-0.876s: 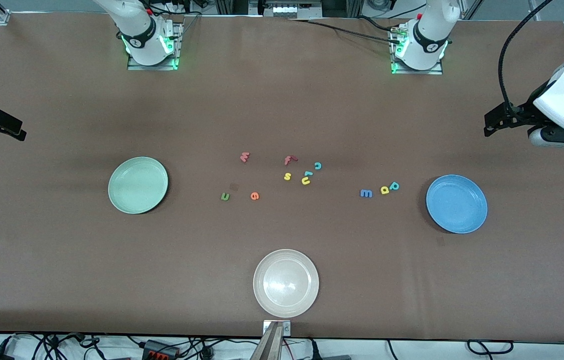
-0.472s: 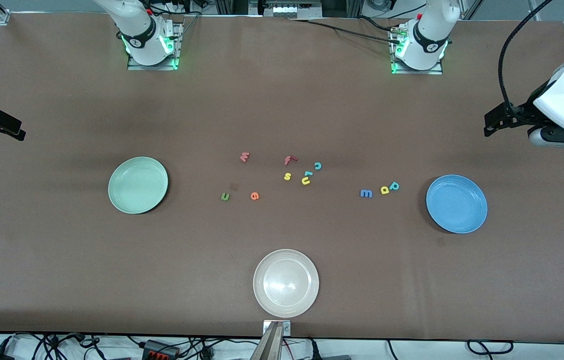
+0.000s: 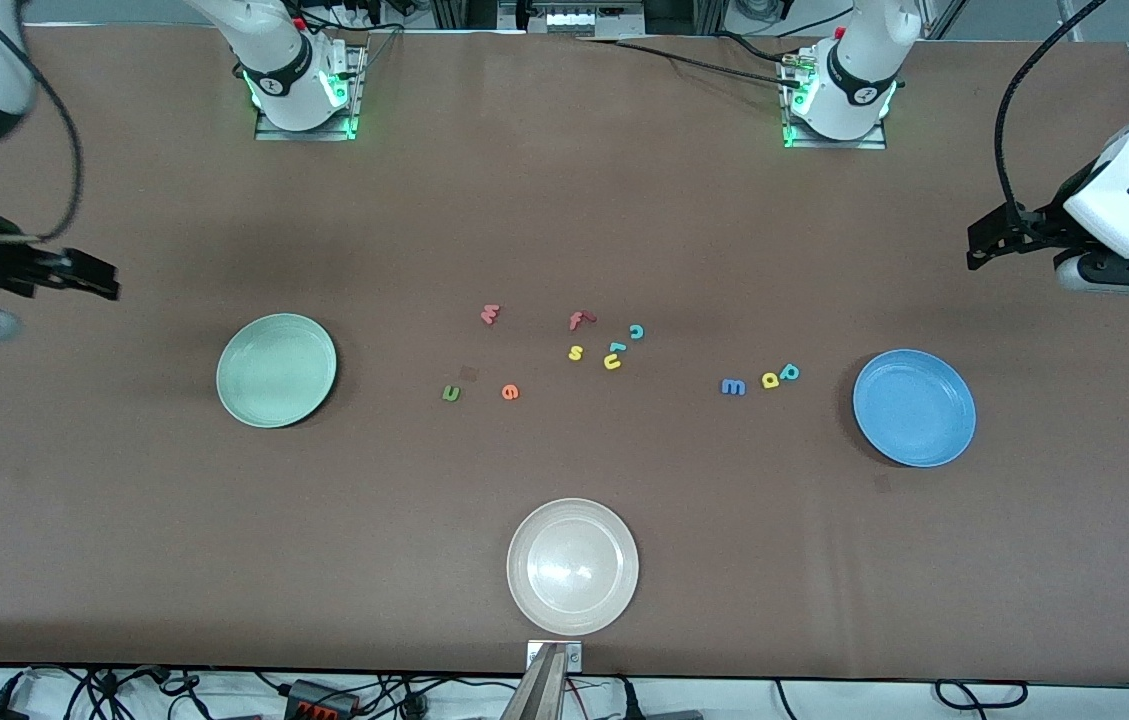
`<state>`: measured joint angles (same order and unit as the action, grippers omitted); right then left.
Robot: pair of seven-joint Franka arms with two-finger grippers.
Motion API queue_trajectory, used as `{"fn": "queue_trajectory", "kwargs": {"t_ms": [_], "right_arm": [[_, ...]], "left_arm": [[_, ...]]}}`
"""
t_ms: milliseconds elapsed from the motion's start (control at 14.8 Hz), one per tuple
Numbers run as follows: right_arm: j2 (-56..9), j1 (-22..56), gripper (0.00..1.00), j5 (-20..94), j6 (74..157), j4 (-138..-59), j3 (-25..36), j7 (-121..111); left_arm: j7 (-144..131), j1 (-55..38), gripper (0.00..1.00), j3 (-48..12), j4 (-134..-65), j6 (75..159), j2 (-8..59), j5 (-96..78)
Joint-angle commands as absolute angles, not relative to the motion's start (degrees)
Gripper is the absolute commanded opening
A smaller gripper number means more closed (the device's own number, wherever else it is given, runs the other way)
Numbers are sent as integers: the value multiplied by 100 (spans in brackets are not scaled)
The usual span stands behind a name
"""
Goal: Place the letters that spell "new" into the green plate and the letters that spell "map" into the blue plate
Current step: 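Move both grippers from rest toward the letters beside the plates, then grasp green n with the right gripper while the left gripper grasps blue m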
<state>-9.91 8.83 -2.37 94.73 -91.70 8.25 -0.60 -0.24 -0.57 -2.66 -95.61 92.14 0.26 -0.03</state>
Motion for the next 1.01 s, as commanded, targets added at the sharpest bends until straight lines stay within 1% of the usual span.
{"fn": "queue_trajectory", "kwargs": {"t_ms": [0,135,404,742,944], "right_arm": [[-1519,1291,100,-159,9860,-9141,853,236],[-1853,1738,100,191,10176,-9132,861,281],[-2556,2547,100,281,10950,-9097,861,816],[-3198,3259,100,281,11399,-9097,861,966],[-3497,3349,100,299,11609,-9079,861,1272]], "left_arm": [[70,-79,100,-299,-9369,8904,263,-79],[88,-132,100,-325,-9369,8886,500,-88],[114,-570,100,-474,-9352,8991,1202,-53],[2254,-896,100,-501,-9404,9991,1844,-333],[3214,-1072,100,-501,-9430,10344,2170,-360]]}}
